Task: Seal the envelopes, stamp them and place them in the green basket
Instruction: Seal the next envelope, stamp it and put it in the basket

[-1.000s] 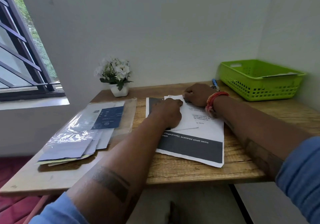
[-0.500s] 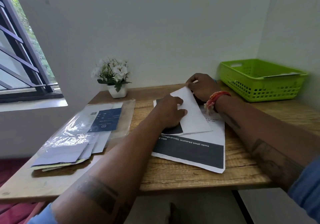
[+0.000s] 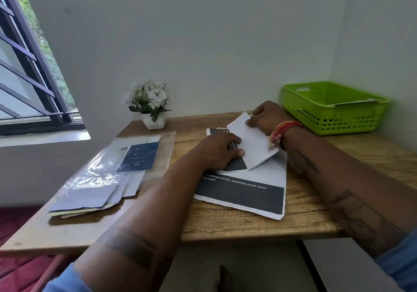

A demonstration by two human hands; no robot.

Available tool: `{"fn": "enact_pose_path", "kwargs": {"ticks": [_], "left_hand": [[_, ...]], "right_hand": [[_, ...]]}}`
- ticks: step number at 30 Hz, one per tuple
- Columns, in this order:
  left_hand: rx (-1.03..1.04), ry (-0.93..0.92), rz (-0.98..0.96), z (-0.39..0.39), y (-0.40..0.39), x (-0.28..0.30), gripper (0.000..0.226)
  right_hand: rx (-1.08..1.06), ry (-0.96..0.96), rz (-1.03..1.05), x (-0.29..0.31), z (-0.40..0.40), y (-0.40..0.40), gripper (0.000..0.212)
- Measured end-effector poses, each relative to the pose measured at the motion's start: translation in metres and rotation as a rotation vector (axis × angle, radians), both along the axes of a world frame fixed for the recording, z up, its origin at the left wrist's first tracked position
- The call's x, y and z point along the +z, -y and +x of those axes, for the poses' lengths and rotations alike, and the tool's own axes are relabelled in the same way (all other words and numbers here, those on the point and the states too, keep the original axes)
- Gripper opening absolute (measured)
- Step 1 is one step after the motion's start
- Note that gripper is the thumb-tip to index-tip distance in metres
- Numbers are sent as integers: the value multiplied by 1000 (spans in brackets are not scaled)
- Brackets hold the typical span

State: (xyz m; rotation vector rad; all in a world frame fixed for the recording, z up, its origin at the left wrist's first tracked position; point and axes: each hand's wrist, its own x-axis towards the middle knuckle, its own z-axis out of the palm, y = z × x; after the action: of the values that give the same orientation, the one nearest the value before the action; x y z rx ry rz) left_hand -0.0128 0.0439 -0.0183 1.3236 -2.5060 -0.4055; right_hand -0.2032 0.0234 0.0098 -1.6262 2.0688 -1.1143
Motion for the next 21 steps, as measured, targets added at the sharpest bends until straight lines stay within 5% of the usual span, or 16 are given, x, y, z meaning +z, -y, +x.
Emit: {"fn": "enact_pose_path", "kwargs": {"ticks": [8,15,21], "left_hand": [[-43,21,131,10,2,2,60],[-74,32,102,16,5,4,57],[-110,34,163,23,5,6,57]], "right_hand": [[213,452,-45,-2,8,0,25],[354,436,-76,-14,11,9,21],[588,240,22,-19,11,3,24]]}}
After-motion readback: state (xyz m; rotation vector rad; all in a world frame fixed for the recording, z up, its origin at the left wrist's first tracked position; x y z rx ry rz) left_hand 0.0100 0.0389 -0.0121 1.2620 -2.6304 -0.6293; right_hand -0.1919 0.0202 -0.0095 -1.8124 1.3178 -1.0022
